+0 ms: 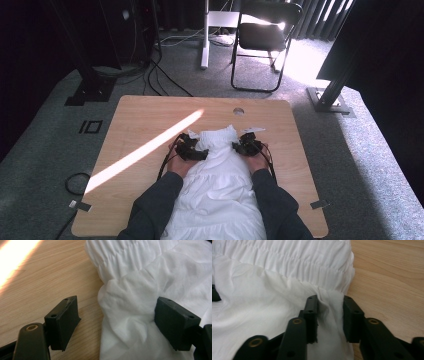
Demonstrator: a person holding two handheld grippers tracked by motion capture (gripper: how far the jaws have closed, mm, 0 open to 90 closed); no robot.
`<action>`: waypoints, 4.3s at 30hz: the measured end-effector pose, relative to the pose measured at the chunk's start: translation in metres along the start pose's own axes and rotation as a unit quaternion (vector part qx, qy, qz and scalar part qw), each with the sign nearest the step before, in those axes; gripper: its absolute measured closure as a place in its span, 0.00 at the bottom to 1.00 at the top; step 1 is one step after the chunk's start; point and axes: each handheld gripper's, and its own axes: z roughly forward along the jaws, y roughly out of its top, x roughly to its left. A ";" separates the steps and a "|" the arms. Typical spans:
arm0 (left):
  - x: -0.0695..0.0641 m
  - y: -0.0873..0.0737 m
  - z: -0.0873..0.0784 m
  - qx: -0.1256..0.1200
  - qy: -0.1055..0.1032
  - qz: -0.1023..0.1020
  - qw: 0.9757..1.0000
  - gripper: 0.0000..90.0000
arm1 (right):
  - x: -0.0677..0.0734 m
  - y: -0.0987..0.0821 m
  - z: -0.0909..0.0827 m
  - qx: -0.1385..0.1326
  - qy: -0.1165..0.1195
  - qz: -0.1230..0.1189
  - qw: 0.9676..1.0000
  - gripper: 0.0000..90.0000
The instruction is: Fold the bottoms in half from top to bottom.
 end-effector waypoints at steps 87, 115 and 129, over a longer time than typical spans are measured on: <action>-0.031 -0.070 -0.078 0.002 -0.116 0.075 0.990 0.91 | 0.064 -0.088 -0.080 0.009 0.083 -0.046 0.995 0.87; 0.047 0.034 -0.036 0.007 -0.021 0.036 0.999 0.93 | 0.024 0.049 0.008 0.001 0.036 -0.001 0.999 0.91; -0.025 0.024 -0.186 -0.141 -0.092 0.119 0.979 0.94 | 0.051 0.040 -0.165 -0.142 0.082 -0.105 0.981 0.91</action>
